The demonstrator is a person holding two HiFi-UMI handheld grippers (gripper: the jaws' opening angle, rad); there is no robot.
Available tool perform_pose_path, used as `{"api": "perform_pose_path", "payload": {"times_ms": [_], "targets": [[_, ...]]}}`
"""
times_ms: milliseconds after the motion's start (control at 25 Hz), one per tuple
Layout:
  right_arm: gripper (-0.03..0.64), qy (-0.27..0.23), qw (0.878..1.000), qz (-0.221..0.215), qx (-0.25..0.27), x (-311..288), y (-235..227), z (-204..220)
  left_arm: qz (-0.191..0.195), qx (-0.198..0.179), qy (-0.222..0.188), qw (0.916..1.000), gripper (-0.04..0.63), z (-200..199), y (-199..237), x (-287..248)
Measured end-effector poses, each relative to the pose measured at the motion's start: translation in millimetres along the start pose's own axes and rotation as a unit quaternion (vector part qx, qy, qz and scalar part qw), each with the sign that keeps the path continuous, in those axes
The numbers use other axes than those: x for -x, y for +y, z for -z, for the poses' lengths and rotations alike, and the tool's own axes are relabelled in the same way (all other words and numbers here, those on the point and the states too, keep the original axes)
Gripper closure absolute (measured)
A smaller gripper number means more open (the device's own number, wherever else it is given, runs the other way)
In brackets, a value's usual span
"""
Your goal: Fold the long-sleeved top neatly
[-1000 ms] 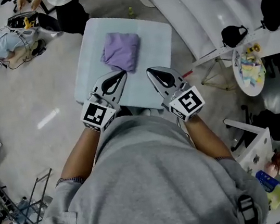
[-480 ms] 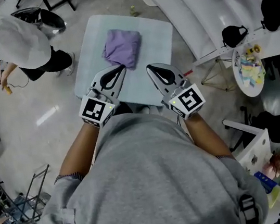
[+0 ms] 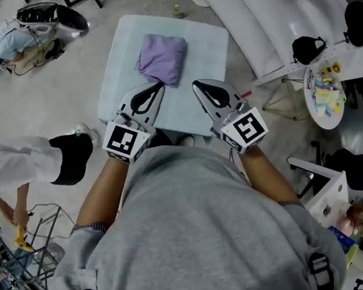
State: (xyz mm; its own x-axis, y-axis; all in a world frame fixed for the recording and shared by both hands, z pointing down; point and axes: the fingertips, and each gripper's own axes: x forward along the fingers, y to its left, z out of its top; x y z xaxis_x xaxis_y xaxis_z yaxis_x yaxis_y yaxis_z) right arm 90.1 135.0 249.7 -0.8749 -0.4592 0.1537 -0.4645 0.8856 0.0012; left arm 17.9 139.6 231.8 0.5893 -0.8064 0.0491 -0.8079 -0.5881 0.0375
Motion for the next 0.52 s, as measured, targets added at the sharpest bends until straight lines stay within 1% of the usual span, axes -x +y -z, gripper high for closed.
{"api": "perform_pose_path", "payload": {"times_ms": [280,400,520], "targets": [[0.611,0.005,1.000,-0.001,0.000,0.7,0.3,2.0,-0.001,0.001,-0.001,1.0000,0.578,0.0,0.6,-0.8],[0.611,0.007,1.000,-0.001,0.000,1.2,-1.3,2.3,-0.004,0.000,0.015,0.9999,0.578,-0.4,1.0,-2.3],[0.611,0.007,1.000,-0.001,0.001,-0.2,-2.6,1.7,-0.002,-0.002,0.017,0.9998,0.578,0.3,1.9,-2.8]]}}
